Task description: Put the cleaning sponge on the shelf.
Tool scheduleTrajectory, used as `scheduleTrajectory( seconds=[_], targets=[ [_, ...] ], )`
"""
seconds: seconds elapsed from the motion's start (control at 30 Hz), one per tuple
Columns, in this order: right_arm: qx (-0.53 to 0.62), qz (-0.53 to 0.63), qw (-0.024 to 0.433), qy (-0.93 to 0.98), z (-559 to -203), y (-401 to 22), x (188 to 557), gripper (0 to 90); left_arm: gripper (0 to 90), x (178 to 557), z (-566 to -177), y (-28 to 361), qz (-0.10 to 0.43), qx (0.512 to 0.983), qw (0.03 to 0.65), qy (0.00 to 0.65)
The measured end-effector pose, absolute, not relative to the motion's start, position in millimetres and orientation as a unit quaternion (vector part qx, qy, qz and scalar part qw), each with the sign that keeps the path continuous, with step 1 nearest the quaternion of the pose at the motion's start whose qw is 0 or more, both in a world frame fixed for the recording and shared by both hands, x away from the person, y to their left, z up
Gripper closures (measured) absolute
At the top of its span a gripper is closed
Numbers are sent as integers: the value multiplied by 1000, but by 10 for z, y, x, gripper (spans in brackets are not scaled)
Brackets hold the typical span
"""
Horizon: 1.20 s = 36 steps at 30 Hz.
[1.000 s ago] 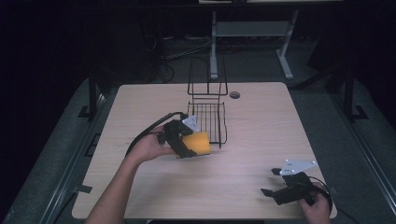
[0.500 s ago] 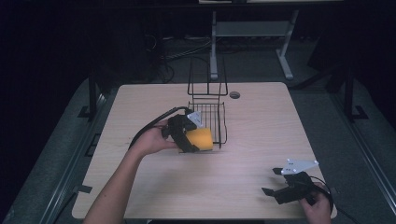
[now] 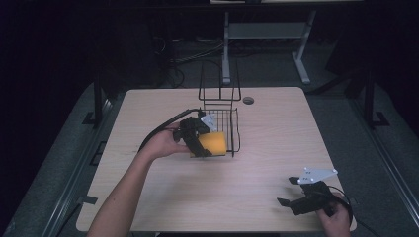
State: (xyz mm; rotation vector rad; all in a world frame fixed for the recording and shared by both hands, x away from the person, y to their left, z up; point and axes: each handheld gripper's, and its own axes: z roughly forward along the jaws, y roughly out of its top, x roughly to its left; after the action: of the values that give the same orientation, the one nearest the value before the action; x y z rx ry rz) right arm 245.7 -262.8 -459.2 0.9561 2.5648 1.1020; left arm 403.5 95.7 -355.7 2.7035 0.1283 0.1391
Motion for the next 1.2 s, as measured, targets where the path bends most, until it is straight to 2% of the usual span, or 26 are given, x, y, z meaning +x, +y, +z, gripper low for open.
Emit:
scheduleTrajectory(
  seconds=[0.5, 1.2],
  targets=[
    [318, 379, 93, 864, -4566, -2596, 2442, 139, 214, 4190, -3558, 924, 59, 974, 215, 41],
    [322, 376, 92, 864, -4571, -2619, 2456, 139, 214, 4380, -3796, 822, 49, 979, 195, 41]
  ],
)
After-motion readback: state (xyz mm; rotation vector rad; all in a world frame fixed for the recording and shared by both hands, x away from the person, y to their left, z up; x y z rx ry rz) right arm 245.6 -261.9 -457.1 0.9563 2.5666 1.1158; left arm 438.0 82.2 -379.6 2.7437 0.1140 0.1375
